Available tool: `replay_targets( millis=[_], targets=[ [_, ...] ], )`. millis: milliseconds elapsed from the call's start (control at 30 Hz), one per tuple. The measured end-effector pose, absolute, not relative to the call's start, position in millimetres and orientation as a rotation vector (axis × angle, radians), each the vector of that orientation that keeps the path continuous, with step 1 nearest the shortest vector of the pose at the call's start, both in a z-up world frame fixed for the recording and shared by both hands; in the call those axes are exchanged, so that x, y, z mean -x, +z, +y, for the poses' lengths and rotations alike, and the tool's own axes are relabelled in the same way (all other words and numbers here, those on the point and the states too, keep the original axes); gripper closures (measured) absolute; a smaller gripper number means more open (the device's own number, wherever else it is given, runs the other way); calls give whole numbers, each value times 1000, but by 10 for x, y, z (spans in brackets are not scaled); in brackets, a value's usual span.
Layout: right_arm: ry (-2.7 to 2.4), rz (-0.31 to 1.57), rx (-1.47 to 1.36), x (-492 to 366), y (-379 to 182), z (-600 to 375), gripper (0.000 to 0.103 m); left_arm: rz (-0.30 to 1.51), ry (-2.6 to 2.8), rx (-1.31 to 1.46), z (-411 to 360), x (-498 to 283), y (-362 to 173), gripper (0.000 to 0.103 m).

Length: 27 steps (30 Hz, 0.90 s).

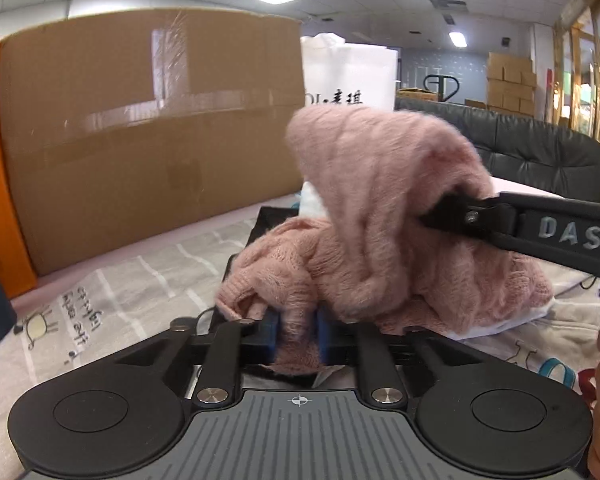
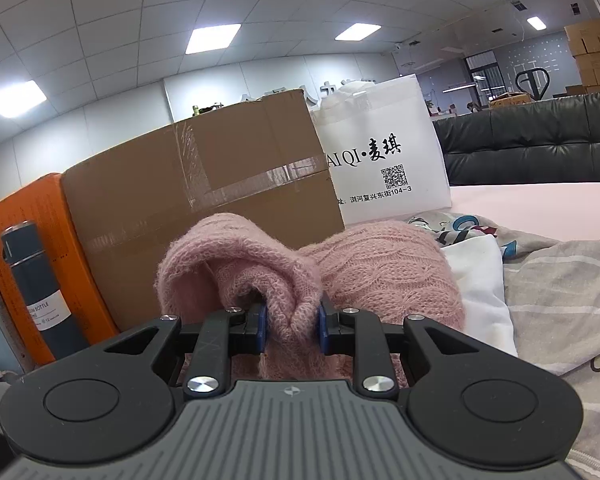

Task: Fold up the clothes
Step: 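Lift the pink sweater with both grippers and spread it onto the table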

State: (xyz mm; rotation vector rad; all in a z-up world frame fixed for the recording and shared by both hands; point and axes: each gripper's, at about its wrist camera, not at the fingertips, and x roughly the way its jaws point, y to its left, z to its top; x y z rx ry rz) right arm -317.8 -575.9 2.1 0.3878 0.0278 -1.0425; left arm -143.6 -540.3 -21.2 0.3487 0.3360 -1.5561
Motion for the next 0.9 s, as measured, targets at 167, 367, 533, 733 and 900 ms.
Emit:
replay_targets(
  millis=[167, 367, 533, 733, 900],
  targets=[
    [-941, -118, -265, 3232, 30, -5532, 85, 289, -1585, -234, -5094, 1434, -43, 90],
    [-806, -184, -224, 3196, 140, -5378, 86, 259, -1579, -180, -4660, 1286, 142, 90],
    [-691, -247, -223, 3090, 446, -5064, 86, 240, -1525, -153, -4125, 1049, 262, 90],
    [-566, -207, -156, 2666, 606, -4613, 86, 224, -1429, -157, -3365, 700, 290, 90],
    [-467, -177, -209, 2291, 696, -4272, 86, 188, -1333, -133, -2678, 370, 356, 90]
  ],
)
